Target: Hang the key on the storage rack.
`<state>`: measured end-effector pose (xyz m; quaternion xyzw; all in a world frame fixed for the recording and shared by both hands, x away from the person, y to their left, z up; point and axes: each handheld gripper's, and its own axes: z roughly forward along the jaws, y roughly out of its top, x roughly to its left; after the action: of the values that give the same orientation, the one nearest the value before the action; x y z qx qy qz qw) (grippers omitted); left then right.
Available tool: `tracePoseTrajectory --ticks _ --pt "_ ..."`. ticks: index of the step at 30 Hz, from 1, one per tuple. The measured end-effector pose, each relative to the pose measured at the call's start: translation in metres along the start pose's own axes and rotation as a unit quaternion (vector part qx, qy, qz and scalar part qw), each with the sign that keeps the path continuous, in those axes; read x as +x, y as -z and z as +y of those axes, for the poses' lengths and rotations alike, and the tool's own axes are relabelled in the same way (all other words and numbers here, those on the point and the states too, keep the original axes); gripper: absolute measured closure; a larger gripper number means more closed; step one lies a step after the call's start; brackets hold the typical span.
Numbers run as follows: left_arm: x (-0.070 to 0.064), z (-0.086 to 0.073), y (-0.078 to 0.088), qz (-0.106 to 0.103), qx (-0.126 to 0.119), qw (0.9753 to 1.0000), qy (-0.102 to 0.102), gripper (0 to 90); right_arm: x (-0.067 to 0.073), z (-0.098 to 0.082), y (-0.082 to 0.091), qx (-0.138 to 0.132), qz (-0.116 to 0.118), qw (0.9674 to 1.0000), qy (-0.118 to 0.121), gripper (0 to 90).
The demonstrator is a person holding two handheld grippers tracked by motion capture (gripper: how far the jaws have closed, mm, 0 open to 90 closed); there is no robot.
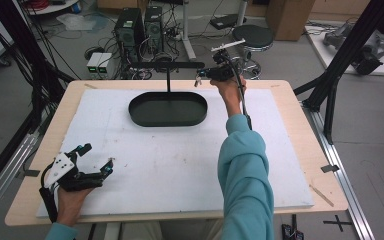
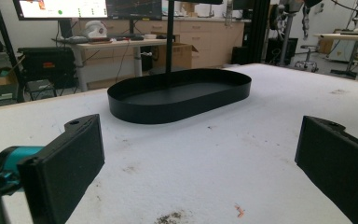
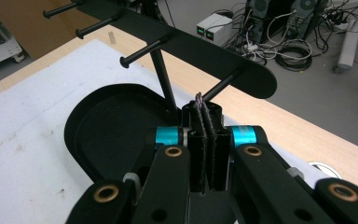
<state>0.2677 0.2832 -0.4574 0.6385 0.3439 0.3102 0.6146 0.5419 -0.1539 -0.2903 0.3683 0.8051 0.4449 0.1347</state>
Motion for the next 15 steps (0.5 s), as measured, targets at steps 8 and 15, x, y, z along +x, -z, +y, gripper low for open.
tracePoseTrajectory --ticks 8,15 --pt "0.0000 0.0000 0.0000 0.000 -0.001 1.0000 0.001 1.7 -0.0018 -0.0004 -0.0020 -0.002 -0.004 0.9999 0.009 88.4" --pt "0.0000 -0.0001 -0.0002 0.000 -0.002 1.0000 0.001 1.7 -0.0031 -0.0012 -0.0040 -0.002 -0.005 0.9999 0.012 87.7"
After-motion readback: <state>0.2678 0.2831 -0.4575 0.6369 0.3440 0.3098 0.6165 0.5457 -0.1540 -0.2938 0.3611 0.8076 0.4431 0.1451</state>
